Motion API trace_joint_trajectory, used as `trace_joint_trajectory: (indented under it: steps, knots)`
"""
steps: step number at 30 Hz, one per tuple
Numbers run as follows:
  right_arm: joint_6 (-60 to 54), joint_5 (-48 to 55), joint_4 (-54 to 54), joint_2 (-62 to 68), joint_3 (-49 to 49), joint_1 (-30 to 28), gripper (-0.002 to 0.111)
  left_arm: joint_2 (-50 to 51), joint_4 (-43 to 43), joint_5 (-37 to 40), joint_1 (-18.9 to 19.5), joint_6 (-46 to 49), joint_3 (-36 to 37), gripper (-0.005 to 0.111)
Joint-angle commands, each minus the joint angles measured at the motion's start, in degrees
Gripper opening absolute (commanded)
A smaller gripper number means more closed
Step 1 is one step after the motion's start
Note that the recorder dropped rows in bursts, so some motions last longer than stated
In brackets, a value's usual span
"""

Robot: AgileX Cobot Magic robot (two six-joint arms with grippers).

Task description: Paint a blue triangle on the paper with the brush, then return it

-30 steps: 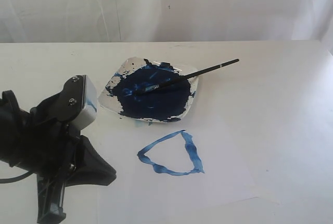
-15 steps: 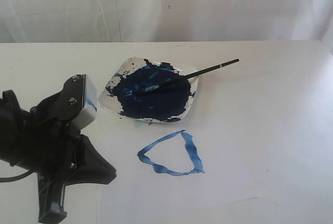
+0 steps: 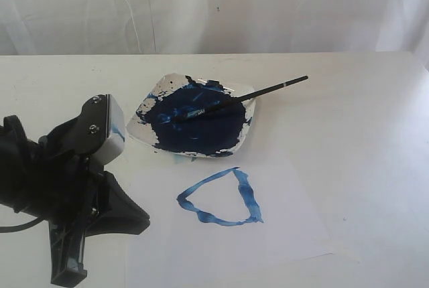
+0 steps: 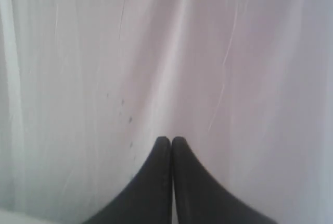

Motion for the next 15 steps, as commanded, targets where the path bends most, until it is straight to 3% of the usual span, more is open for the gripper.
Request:
trace_joint_trajectory:
  steps: [1,10,15]
  knots:
    - [-0.6,7.5,0.2,-10.8,0.2,1.2,0.000,-0.5,-1.3,0.8,-0.4,0.2,0.0,0.000]
    - [10.1,5.7,0.2,-24.4,0.2,1.3,0.000,-0.5,-1.3,0.8,-0.4,0.2,0.0,0.000]
    - [16.8,3.5,1.1,-25.6,1.6,1.3,0.000,-0.5,-1.3,0.8,-0.4,0.2,0.0,0.000]
